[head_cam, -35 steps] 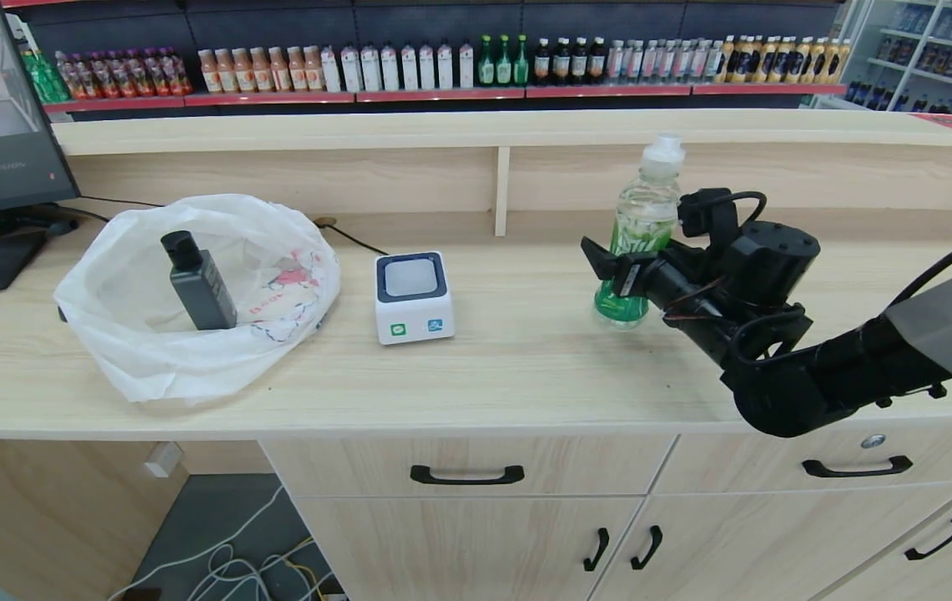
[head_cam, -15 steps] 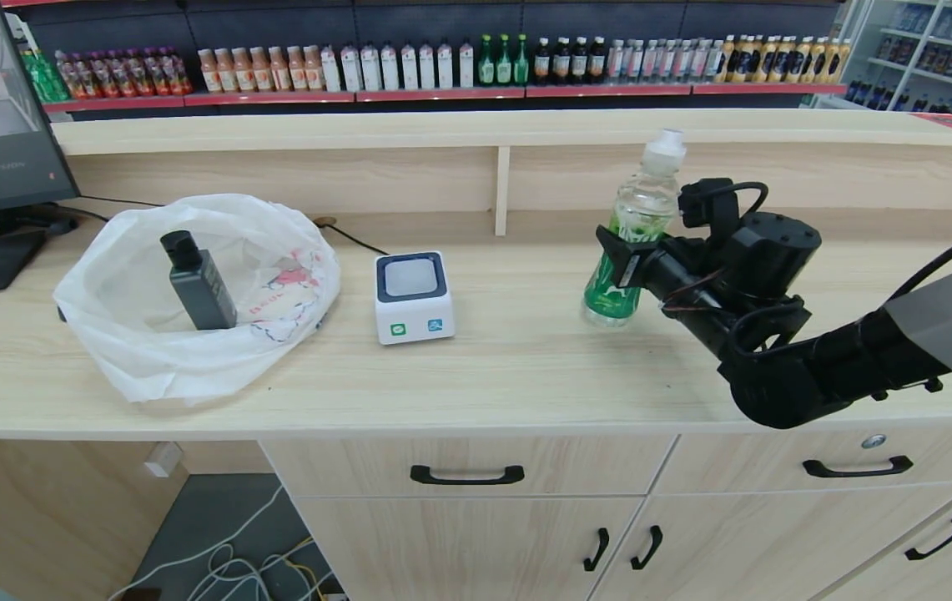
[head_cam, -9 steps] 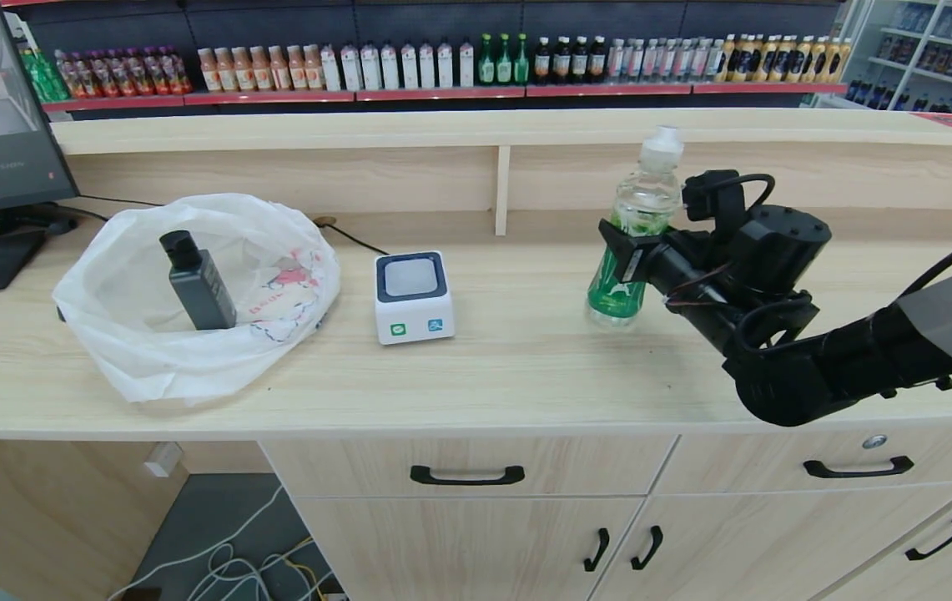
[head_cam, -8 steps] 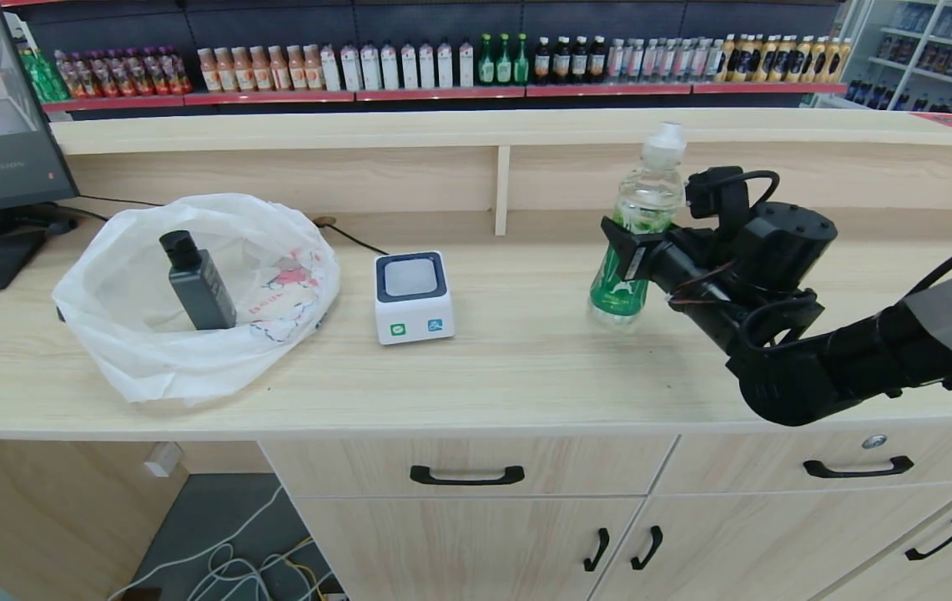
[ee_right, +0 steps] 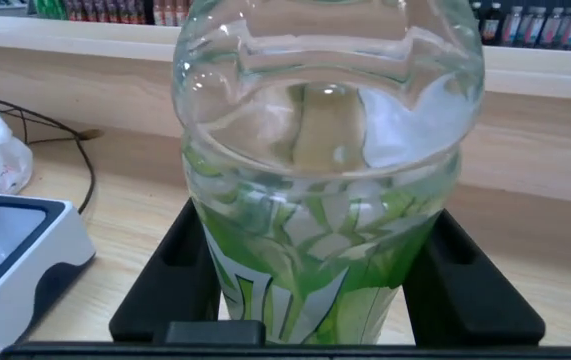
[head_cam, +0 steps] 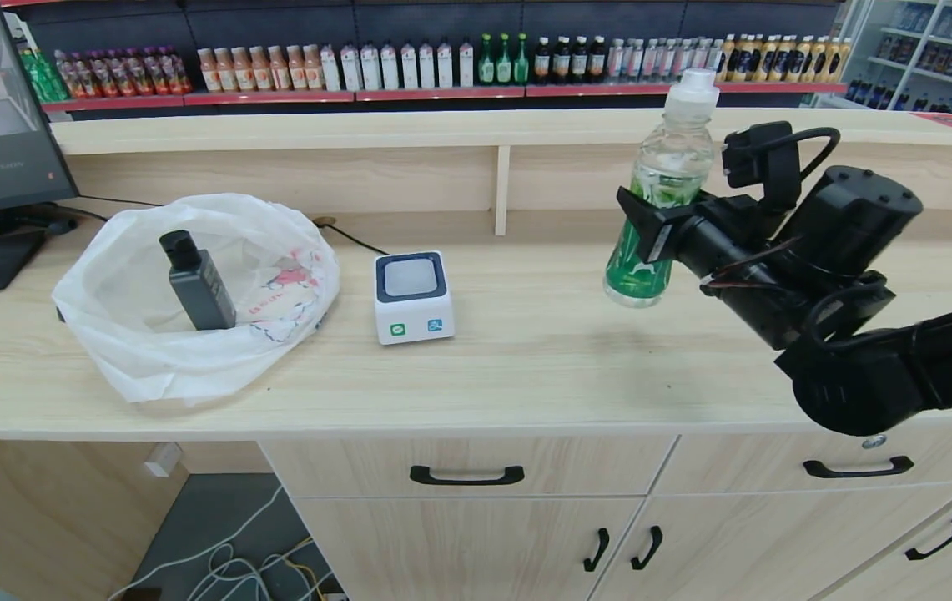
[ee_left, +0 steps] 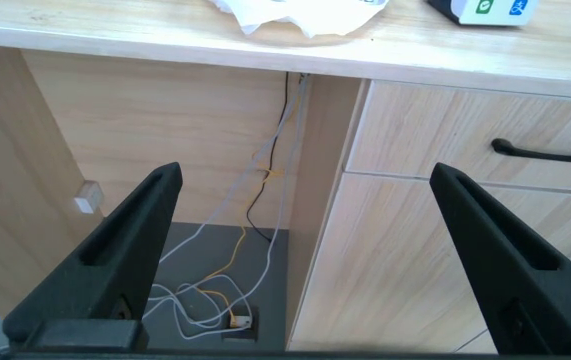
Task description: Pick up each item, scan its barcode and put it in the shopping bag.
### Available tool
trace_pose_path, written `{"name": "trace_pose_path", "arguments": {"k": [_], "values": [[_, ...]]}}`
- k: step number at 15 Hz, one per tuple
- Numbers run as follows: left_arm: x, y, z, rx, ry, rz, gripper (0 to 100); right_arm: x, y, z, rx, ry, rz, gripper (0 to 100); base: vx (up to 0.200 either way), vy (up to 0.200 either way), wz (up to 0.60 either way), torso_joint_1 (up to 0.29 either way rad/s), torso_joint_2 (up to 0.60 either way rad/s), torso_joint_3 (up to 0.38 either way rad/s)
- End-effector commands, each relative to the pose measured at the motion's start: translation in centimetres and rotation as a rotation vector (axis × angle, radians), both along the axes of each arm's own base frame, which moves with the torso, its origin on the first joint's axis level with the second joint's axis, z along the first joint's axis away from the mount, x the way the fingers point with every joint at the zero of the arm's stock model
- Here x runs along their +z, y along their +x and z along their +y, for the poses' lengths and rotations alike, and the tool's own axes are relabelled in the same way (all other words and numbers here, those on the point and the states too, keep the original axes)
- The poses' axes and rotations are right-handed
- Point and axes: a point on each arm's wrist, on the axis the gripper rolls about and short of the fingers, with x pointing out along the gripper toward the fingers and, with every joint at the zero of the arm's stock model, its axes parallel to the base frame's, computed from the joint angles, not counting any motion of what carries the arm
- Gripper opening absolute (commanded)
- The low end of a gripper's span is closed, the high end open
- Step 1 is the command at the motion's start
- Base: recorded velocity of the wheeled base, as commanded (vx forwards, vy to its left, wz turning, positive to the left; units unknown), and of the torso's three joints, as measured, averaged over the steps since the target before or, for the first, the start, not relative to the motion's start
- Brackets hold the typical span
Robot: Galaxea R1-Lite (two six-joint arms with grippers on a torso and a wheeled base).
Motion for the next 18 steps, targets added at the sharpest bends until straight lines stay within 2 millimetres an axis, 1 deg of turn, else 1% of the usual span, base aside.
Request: {"name": "trace_pose_path", "arguments": {"k": [1, 3, 4, 5, 6, 8, 11, 13, 15, 16, 17, 18], "values": [[0.0, 0.0, 0.0, 0.001, -0.001, 0.000, 100, 1.4, -3.9, -0.6, 0.001, -0.008, -0.018, 0, 0.000, 0.000, 0.00, 0.000, 0.00, 0.000], [0.0, 0.0, 0.0, 0.001, -0.001, 0.000, 100, 1.3, -6.4, -0.6, 0.013, -0.014, -0.002, 0, 0.000, 0.000, 0.00, 0.000, 0.00, 0.000], [0.0, 0.0, 0.0, 0.001, 0.001, 0.000, 100, 0.8, -7.5, -0.5, 0.028, -0.021, 0.015, 0, 0.000, 0.000, 0.00, 0.000, 0.00, 0.000], [0.0, 0.0, 0.0, 0.001, 0.001, 0.000, 100, 0.4, -8.2, -0.5, 0.039, -0.029, 0.032, 0, 0.000, 0.000, 0.00, 0.000, 0.00, 0.000], [0.0, 0.0, 0.0, 0.001, -0.001, 0.000, 100, -0.9, -9.8, -1.1, 0.047, -0.044, 0.062, 0, 0.000, 0.000, 0.00, 0.000, 0.00, 0.000], [0.0, 0.0, 0.0, 0.001, -0.001, 0.000, 100, -2.5, -11.5, -2.0, 0.049, -0.043, 0.059, 0, 0.000, 0.000, 0.00, 0.000, 0.00, 0.000], [0.0, 0.0, 0.0, 0.001, 0.001, 0.000, 100, -3.7, -13.4, -2.5, 0.078, 0.001, 0.002, 0, 0.000, 0.000, 0.00, 0.000, 0.00, 0.000], [0.0, 0.0, 0.0, 0.001, 0.001, 0.000, 100, -3.7, -14.9, -2.5, 0.123, 0.047, 0.002, 0, 0.000, 0.000, 0.00, 0.000, 0.00, 0.000], [0.0, 0.0, 0.0, 0.001, 0.001, 0.000, 100, -3.0, -16.6, -2.7, 0.183, 0.075, -0.026, 0, 0.000, 0.000, 0.00, 0.000, 0.00, 0.000], [0.0, 0.0, 0.0, 0.001, 0.001, 0.000, 100, -2.7, -17.9, -2.1, 0.252, 0.071, -0.043, 0, 0.000, 0.000, 0.00, 0.000, 0.00, 0.000], [0.0, 0.0, 0.0, 0.001, 0.001, 0.000, 100, -2.8, -19.5, -1.4, 0.323, 0.056, -0.048, 0, 0.000, 0.000, 0.00, 0.000, 0.00, 0.000], [0.0, 0.0, 0.0, 0.001, -0.001, 0.000, 100, -3.5, -20.9, -1.1, 0.373, 0.017, -0.039, 0, 0.000, 0.000, 0.00, 0.000, 0.00, 0.000]]}}
